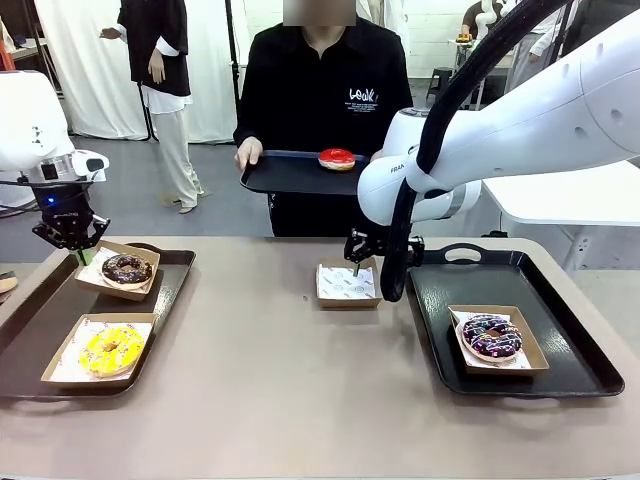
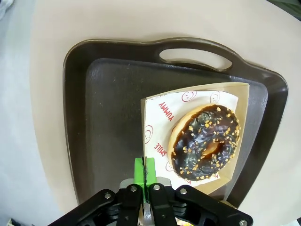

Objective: Individually package the donuts and arrange them on the tray.
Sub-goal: Place the picked Paper togo box on the Handle tray while simultaneously picking up another Paper togo box from the table with the other hand.

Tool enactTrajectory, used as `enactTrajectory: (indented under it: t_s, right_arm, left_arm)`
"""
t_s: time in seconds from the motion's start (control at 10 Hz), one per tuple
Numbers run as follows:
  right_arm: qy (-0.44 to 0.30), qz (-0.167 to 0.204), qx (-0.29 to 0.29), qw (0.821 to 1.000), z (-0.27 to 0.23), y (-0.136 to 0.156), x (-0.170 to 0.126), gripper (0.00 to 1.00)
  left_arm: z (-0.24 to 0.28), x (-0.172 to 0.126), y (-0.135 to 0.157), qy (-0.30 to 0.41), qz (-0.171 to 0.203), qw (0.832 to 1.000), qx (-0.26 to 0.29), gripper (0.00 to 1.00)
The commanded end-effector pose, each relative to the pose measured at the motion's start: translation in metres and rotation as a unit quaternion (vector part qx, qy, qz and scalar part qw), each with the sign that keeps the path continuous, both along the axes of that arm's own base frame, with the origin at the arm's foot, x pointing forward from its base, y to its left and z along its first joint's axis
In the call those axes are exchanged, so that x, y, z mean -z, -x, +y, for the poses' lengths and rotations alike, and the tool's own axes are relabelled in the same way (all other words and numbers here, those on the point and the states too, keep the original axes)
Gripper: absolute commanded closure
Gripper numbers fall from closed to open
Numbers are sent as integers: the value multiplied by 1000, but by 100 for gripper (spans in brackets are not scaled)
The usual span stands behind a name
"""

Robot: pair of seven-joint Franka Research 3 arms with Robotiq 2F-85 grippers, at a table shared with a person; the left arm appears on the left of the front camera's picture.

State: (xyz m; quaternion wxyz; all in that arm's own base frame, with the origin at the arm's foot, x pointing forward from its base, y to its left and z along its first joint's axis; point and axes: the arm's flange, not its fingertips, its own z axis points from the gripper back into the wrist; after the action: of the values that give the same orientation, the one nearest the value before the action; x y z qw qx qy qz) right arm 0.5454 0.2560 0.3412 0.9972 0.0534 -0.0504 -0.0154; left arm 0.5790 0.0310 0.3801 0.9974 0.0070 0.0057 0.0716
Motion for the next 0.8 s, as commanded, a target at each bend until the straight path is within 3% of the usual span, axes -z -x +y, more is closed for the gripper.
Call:
enactTrajectory:
  t_s: [0.0,0.7]
  right_arm:
    - [-1,5,-10,1000,-5,-1,4,0]
    - [3,18,-12,1000,-8,-8,9,0]
  left_arm:
    - [2,-5,-15,5,17,1000,10,99]
    - [5,-7,-21,-10,17,999,31,99]
